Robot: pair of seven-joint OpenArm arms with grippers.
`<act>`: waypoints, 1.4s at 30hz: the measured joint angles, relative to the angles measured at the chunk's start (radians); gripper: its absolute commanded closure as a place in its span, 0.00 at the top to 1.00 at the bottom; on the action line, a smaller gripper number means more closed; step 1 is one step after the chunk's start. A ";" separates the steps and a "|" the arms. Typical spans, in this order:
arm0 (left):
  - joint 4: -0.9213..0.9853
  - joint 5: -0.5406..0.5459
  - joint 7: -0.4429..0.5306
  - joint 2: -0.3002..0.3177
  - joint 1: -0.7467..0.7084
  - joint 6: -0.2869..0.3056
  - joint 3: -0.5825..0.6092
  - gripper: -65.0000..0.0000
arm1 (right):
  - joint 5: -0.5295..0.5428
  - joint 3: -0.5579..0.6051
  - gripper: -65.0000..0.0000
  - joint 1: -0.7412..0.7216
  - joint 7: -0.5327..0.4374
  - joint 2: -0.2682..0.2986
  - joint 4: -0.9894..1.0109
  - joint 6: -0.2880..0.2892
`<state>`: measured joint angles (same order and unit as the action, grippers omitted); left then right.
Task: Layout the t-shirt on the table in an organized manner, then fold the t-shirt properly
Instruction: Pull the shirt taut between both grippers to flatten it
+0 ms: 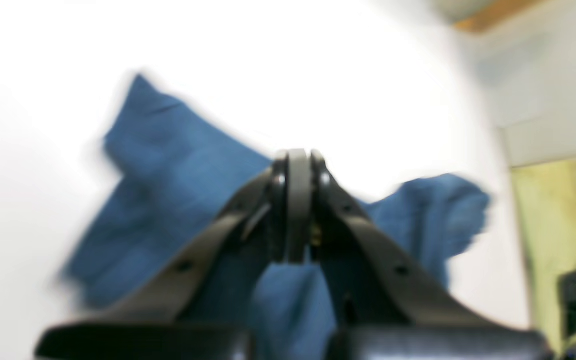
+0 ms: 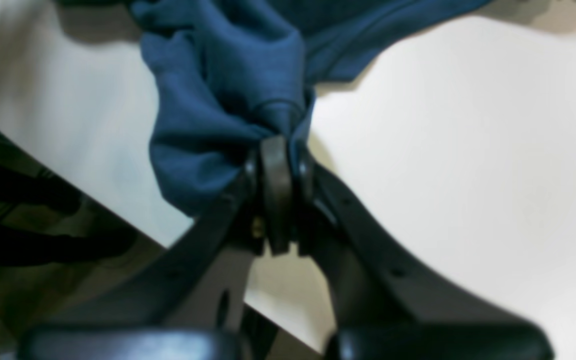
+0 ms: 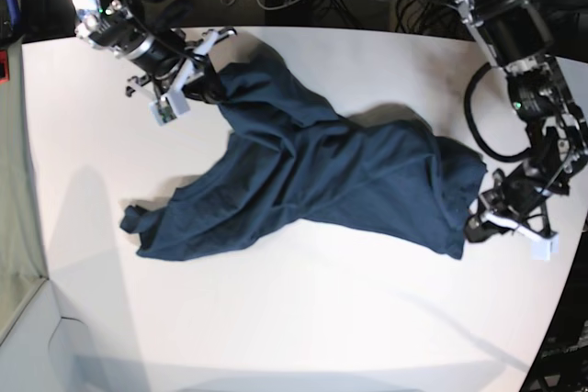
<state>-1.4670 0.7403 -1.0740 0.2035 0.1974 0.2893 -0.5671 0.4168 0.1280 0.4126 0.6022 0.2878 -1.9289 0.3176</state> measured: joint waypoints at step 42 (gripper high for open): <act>0.242 -0.175 0.181 0.099 -0.096 -0.002 0.185 0.00 | 0.000 0.003 0.00 -0.023 0.000 0.000 0.018 0.000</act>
<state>-1.2247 0.5648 -0.8928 0.3023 0.1013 0.2874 -0.3820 0.4168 0.1310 0.3893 0.6025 0.2882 -1.9106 0.3176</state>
